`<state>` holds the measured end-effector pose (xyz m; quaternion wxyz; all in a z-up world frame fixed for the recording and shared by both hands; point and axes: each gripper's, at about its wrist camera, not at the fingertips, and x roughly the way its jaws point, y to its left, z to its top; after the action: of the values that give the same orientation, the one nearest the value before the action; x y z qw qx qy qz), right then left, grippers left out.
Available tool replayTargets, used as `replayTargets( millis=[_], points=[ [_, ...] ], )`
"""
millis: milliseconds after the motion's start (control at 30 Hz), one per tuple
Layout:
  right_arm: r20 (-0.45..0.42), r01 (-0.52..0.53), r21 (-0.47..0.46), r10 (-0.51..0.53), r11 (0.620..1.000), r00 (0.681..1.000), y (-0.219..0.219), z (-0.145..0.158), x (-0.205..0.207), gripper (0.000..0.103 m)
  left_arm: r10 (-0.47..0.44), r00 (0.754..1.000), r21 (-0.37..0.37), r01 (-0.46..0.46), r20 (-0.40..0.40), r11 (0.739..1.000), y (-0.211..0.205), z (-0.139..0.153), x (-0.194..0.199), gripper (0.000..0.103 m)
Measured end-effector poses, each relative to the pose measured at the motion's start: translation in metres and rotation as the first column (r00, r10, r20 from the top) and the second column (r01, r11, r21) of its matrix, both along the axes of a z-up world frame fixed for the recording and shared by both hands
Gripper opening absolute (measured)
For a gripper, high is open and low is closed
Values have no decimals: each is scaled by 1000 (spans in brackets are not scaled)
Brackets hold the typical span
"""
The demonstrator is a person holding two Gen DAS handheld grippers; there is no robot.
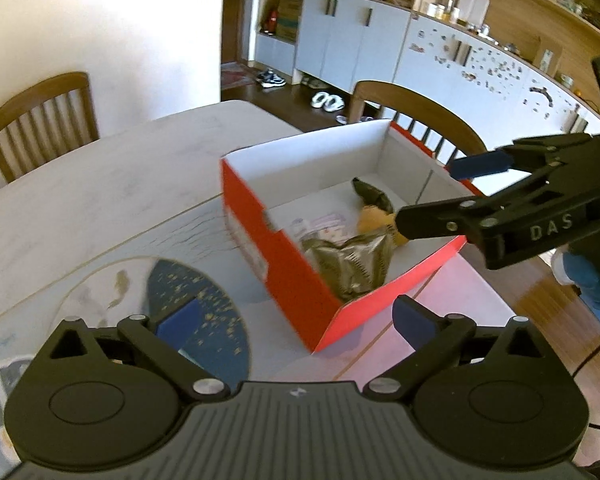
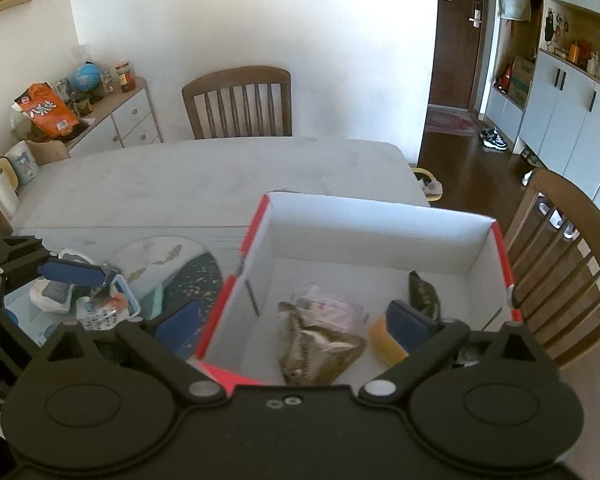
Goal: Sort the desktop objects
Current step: 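Withdraw both open grippers from the box toward the packets on the table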
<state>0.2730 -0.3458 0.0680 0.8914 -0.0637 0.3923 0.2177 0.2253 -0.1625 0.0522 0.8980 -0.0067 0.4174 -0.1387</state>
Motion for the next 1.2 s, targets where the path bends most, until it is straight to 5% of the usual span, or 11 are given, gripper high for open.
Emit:
replayTargets(
  millis=[700,1200],
  points=[
    [-7,-70,-2,70,998,997,90,-11,-64,101,245,969,9,-245,-38,969,118,-8,-74,103],
    [-21,-149,-21,148,989,989,135,-28,-68,100,360,932,40,-359,-43,933,169,-26,-78,103]
  ],
)
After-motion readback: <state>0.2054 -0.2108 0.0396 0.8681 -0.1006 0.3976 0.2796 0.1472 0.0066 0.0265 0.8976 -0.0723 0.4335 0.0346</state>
